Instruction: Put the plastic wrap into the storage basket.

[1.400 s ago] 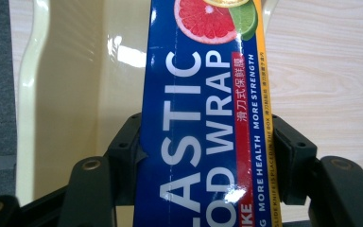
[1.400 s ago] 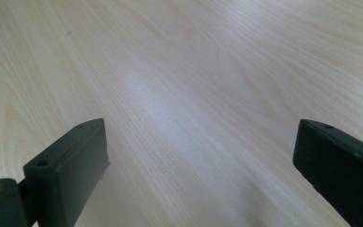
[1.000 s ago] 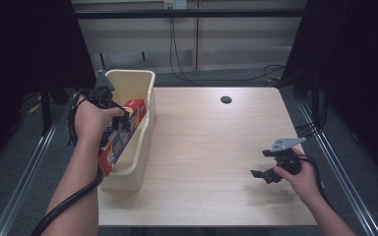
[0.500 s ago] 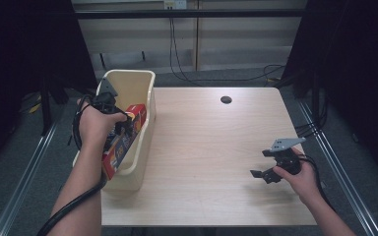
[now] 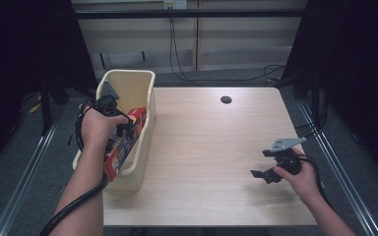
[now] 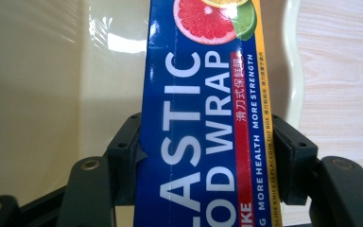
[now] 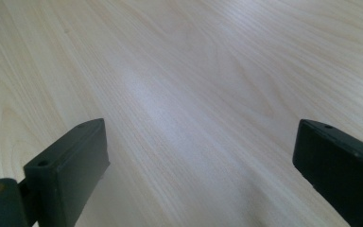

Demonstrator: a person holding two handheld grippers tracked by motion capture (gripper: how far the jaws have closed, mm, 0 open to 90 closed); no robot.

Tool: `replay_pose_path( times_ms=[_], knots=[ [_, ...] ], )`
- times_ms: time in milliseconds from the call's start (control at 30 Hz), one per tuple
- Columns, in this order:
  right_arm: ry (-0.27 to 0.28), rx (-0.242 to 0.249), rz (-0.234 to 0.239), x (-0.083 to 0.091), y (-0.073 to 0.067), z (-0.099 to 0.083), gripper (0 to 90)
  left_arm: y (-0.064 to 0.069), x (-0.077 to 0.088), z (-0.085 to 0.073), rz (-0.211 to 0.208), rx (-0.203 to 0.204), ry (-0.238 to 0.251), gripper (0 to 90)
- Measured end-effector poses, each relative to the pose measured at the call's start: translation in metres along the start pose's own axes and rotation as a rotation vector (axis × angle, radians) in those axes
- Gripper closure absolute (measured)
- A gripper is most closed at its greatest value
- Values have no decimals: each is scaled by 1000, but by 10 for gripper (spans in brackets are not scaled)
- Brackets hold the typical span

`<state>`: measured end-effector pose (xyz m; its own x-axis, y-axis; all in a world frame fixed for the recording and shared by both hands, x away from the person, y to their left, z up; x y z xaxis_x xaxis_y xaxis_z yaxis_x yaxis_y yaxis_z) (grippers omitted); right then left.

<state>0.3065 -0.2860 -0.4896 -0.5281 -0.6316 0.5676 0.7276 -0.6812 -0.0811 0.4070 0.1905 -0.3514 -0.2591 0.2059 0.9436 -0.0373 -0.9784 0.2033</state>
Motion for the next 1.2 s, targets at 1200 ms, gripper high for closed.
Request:
replay_pose_path(
  times_ms=[1200],
  knots=[
    [6,-7,-11,3,1,-1,41,27,22,13,-168,-73,127,244]
  ],
)
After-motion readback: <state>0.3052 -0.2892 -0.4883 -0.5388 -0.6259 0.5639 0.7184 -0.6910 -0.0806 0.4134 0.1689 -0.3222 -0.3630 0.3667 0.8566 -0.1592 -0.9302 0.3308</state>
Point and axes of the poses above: each handheld gripper's, and its own axes: x roughly backward along the jaws, z roughly out of its top, y roughly to its right, the point moved 3 cm from there along -x, roughly forward along the jaws, and after that the axes turned 9 degrees about y, right-handed, at the moved point
